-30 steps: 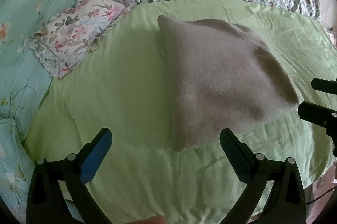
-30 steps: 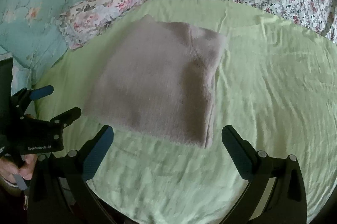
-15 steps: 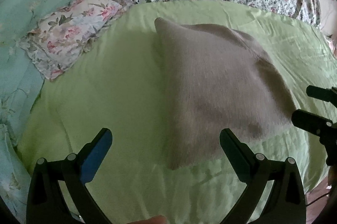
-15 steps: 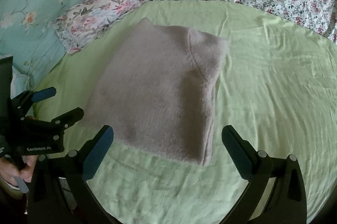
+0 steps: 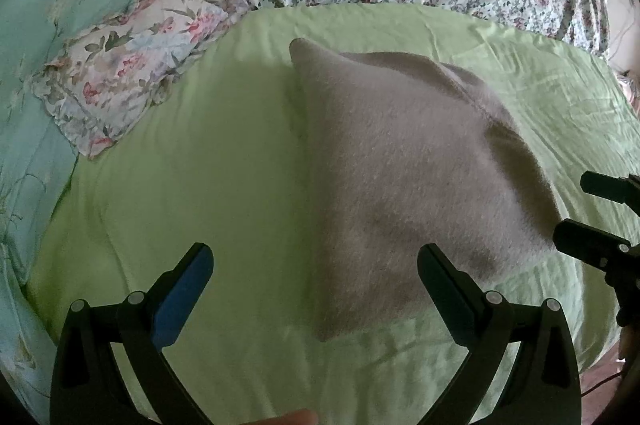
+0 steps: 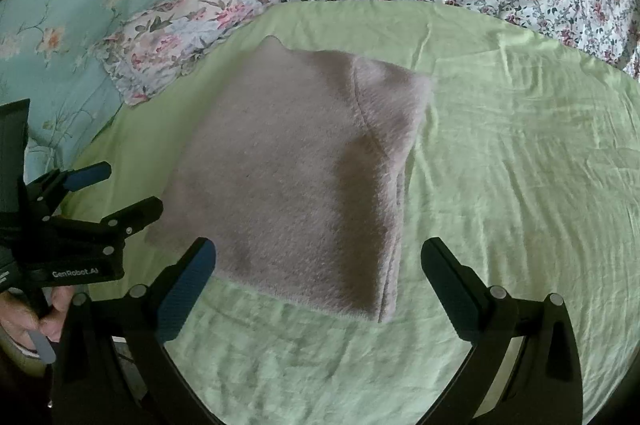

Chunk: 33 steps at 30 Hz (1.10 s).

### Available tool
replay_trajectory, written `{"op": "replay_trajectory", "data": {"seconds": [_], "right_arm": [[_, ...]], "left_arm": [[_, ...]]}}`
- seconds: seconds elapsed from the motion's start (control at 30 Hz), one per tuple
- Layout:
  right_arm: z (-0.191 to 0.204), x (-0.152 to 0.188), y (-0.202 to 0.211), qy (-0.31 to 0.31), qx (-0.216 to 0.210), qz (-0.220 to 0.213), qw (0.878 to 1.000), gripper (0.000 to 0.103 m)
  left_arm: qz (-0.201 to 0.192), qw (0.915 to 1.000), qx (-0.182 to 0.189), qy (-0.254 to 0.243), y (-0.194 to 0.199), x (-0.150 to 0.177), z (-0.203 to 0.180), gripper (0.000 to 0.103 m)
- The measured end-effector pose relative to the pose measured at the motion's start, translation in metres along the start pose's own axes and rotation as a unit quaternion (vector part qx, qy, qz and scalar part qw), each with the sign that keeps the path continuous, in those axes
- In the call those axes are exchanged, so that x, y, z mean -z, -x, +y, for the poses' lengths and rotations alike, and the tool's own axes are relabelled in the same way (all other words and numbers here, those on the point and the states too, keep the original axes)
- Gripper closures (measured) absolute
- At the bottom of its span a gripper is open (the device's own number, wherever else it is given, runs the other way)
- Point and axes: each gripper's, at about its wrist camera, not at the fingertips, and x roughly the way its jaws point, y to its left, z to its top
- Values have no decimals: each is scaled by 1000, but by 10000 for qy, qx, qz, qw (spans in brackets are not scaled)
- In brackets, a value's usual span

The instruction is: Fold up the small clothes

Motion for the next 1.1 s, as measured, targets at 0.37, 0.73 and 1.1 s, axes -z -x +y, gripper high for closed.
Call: {"op": "replay_trajectory", "data": {"seconds": [0.37,0.73,1.1], "right_arm": [[1,0,0,1,8,-14,10000,1],[6,-2,3,10,24,-37,10000,1],[5,-1,4,9,25,-45,10000,1]], "left_arm": [[-52,10000,34,-11,4,-3,-2,1],[-122,9999,99,-7,9,-2,0,1],[-156,9998,142,1,10,-4,0,1]]}}
